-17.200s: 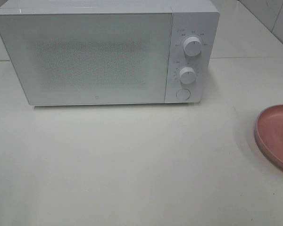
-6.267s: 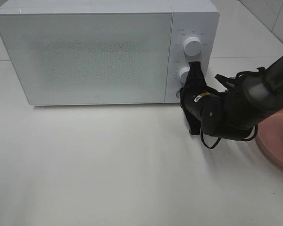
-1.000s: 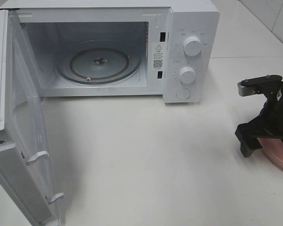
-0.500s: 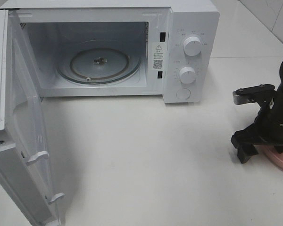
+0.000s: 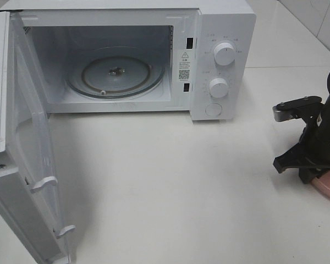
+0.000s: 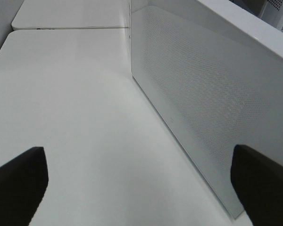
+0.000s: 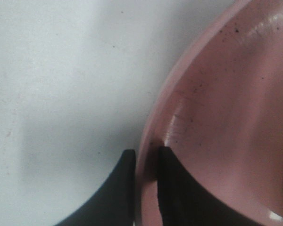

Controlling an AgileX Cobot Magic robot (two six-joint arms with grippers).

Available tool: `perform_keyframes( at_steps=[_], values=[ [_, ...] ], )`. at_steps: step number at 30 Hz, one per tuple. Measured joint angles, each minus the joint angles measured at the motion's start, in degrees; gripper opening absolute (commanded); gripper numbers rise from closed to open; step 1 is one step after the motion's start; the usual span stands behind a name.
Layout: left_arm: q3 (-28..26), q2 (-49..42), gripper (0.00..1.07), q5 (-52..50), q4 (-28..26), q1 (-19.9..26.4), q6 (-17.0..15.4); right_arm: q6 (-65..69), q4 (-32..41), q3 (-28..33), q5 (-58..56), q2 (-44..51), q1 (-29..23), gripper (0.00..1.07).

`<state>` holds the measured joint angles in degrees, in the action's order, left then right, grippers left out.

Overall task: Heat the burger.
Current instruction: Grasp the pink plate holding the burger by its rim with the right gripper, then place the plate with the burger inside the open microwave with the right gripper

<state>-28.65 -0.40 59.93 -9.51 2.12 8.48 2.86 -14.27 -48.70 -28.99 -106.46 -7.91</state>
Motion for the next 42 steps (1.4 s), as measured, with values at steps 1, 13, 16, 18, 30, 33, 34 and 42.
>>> perform_keyframes(
  at_steps=[1,13,16,18,30,33,34,42],
  values=[
    [0.00,0.00,1.00,0.00,0.00,0.00,0.00,0.00,0.00,0.00,0.00,0.00,0.00,0.00],
    [0.00,0.00,1.00,0.00,0.00,0.00,0.00,3.04,-0.57,0.00,0.17,0.40,-0.06,0.00],
    [0.00,0.00,1.00,0.00,0.00,0.00,0.00,4.93,-2.35,0.00,0.00,0.40,-0.97,0.00],
    [0.00,0.00,1.00,0.00,0.00,0.00,0.00,6.59,-3.84,0.00,-0.34,0.40,-1.72,0.00],
    [0.00,0.00,1.00,0.00,0.00,0.00,0.00,21.08,-15.93,0.00,-5.84,-0.17,-8.25,0.00],
    [0.00,0.00,1.00,0.00,0.00,0.00,0.00,21.60,-16.50,0.11,-6.13,-0.17,-8.77,0.00],
    [0.00,0.00,1.00,0.00,0.00,0.00,0.00,23.03,-17.30,0.23,-6.88,-0.17,-9.80,0.00],
    [0.00,0.00,1.00,0.00,0.00,0.00,0.00,28.76,-20.86,0.34,-10.20,-0.23,-13.24,0.00]
  ],
)
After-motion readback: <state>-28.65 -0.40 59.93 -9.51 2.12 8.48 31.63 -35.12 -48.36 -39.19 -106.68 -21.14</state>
